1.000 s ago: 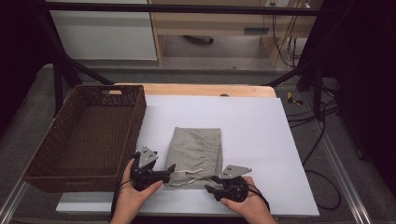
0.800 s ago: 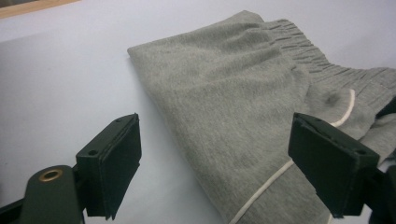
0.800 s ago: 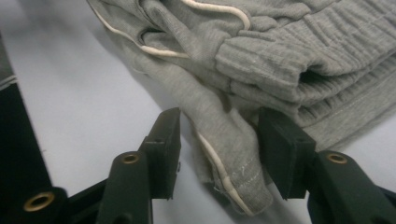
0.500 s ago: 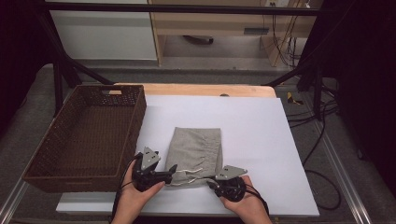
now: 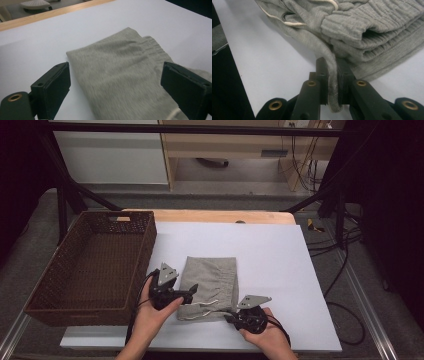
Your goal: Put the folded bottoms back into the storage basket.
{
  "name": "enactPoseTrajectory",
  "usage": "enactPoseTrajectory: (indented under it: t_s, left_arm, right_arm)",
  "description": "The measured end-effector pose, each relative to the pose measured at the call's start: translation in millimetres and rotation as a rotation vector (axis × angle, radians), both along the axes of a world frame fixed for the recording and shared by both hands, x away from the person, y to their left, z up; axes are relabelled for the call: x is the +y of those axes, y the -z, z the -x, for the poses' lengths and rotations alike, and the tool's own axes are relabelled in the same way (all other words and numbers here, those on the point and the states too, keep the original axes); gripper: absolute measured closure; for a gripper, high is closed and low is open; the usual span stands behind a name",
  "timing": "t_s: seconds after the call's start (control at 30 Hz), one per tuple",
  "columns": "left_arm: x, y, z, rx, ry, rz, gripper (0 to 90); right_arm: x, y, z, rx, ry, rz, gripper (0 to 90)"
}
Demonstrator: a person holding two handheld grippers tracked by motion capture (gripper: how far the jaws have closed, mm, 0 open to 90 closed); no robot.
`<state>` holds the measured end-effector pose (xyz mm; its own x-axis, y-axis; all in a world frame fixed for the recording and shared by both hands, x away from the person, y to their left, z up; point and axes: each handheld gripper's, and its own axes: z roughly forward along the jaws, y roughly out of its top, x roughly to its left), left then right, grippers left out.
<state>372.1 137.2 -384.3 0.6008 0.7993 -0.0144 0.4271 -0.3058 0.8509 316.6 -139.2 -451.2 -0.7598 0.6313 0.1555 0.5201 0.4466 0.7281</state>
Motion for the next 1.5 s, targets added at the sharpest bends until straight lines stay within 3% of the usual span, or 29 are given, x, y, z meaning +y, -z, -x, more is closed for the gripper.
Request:
enactPoseTrajectory:
  t_s: [0.23, 0.47, 0.67, 0.83, 1.03, 1.23, 1.37, 1.5]
  left_arm:
    - [-3.4, 4.0, -38.4, 0.045, 0.003, 0.032, 8.3]
    - [-7.5, 9.5, -69.8, 0.076, -0.014, -0.050, 9.0]
    - [-13.5, 10.4, -91.2, 0.089, -0.016, -0.078, 9.6]
    - [-16.6, 19.2, -106.5, 0.101, -0.027, -0.119, 10.3]
    - [-12.4, 32.6, -119.9, 0.157, -0.062, -0.107, 11.4]
    - [-8.0, 38.8, -124.8, 0.176, -0.083, -0.125, 11.9]
    - [-7.2, 39.1, -125.1, 0.173, -0.086, -0.122, 17.2]
    - [-10.8, 44.6, -124.5, 0.197, -0.062, -0.137, 22.4]
  right_arm:
    - [-9.3, 0.1, -0.5, 0.010, 0.009, -0.005, 82.8]
    - [-6.4, 0.7, -0.5, 0.005, 0.000, -0.005, 82.9]
    - [-5.0, 0.2, 0.0, 0.002, -0.016, -0.009, 83.0]
    - [-3.5, 1.0, 1.3, -0.005, -0.020, 0.001, 83.0]
    - [-3.6, 1.3, 1.0, -0.009, -0.023, 0.001, 82.9]
    - [-3.2, 1.3, 1.0, -0.015, -0.023, 0.003, 82.9]
    - [-3.3, 1.5, 0.9, -0.016, -0.024, 0.003, 82.8]
    - [-3.2, 1.5, 1.0, -0.016, -0.023, 0.004, 82.8]
